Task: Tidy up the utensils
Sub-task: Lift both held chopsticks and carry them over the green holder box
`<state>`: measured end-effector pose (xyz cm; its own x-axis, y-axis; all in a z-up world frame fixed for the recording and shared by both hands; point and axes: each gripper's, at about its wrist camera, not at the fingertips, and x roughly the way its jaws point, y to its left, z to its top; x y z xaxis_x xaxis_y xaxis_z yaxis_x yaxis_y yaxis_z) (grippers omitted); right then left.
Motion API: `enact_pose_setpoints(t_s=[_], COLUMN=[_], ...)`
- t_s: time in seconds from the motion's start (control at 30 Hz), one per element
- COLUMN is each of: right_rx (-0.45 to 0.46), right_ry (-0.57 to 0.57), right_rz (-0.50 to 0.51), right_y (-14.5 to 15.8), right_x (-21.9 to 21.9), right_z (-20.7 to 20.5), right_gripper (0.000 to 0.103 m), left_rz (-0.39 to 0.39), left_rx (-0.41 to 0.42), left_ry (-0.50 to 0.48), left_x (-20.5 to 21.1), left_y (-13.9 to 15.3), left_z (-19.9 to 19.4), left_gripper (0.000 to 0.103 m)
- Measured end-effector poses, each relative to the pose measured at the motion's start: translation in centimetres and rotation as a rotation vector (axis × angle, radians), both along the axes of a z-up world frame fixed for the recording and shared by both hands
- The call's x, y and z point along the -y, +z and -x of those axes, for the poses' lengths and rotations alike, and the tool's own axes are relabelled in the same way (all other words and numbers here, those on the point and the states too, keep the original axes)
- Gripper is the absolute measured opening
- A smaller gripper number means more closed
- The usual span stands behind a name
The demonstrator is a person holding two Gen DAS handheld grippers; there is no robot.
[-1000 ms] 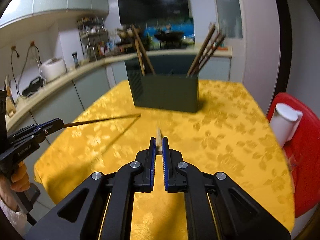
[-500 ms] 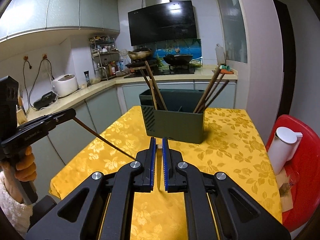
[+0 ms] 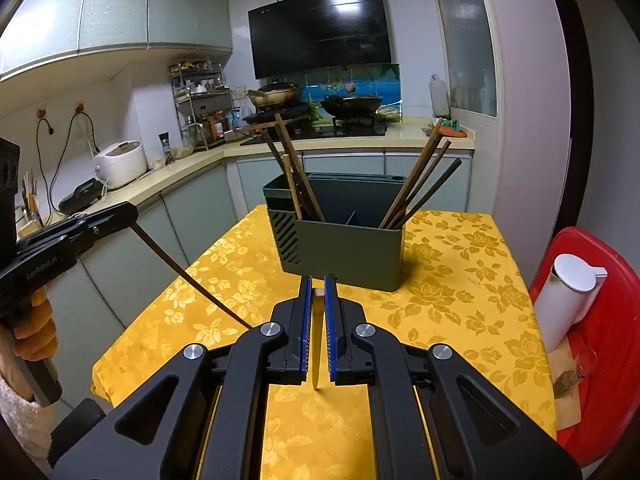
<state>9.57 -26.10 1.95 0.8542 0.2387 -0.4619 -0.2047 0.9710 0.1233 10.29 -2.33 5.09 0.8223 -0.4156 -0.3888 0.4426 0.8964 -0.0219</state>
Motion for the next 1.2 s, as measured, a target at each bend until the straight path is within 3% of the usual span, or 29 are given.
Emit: enact_pose_setpoints(t_s=[0.27, 0.57, 1.2], right_rx=[-0.008, -0.036, 0.071], right_ry=[0.000, 0.034, -0.047], right_rz=[-0.007, -0.051, 0.001], right_y=[0.1, 1.4, 8.5], right_x=[0.3, 1.2, 4.4], right_z=[-1.8, -4.1, -9.5], right_gripper=[0.007, 0.007, 0.007], left_rz=[-0.012, -0.035, -0.015], left_rx=[0.017, -0.022, 0.013], left_ry=[-0.013, -0.035, -0.064], left_x=[1.4, 2.3, 6.4], left_y=[0.4, 1.8, 8.5], left_z=[-2.0, -4.8, -10.3], left_gripper=[0.006, 0.006, 0.006])
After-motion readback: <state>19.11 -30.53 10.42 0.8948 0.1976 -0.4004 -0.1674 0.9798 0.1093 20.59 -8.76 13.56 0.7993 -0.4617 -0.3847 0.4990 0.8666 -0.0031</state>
